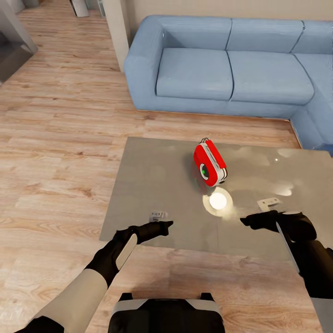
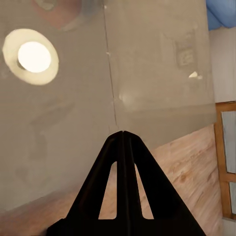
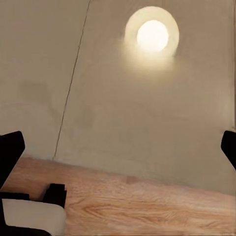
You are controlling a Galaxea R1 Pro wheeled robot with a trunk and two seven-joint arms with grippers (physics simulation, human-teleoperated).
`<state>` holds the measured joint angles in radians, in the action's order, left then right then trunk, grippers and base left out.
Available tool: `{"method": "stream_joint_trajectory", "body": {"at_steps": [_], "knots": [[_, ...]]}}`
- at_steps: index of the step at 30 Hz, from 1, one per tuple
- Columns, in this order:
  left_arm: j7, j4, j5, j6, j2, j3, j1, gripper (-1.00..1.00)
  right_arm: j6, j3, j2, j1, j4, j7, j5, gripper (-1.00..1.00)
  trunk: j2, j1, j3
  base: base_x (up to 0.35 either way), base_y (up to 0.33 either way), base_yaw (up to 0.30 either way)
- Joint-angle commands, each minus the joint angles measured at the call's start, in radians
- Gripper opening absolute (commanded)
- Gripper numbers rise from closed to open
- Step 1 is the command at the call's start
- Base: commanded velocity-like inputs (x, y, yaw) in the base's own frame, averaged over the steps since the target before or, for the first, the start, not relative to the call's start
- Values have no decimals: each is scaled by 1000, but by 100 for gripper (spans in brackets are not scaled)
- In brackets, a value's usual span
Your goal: Turn on the radio receiver that's on the table in the living room.
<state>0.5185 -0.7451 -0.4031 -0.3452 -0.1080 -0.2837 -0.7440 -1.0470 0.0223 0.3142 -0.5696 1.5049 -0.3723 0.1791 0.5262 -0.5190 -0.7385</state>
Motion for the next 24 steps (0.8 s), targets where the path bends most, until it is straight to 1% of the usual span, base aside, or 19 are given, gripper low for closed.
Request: {"method": "stream_joint_trajectory", "body": {"at_steps": [1,3,7,9,15,16,20,21,24], "knots": [[0,0,0,0,2,0,0,-100,0,8,0,4,0,0,-1,100,0,0,2,0,0,0],[1,0,0,-2,7,0,0,-100,0,40,0,23,1,-2,1,100,0,0,5,0,0,0],[1,1,-2,-6,8,0,0,-100,0,47,0,55,1,-2,2,100,0,0,11,0,0,0],[0,4,0,-9,10,0,0,-100,15,48,0,73,1,0,5,100,0,0,14,0,0,0],[0,9,1,-11,14,0,0,-100,20,52,0,81,0,2,14,100,0,0,24,0,0,0],[0,9,2,-11,29,-1,0,-100,41,107,0,107,-1,2,26,100,0,0,25,0,0,0],[0,4,3,-8,56,-4,3,-100,56,126,1,145,-1,2,29,100,0,0,32,0,0,0],[0,2,2,-7,81,-6,7,-100,72,130,6,166,-2,1,34,100,0,0,33,0,0,0],[1,1,1,-9,90,-11,15,-100,90,133,7,189,-2,1,57,100,0,0,38,0,0,0]]}}
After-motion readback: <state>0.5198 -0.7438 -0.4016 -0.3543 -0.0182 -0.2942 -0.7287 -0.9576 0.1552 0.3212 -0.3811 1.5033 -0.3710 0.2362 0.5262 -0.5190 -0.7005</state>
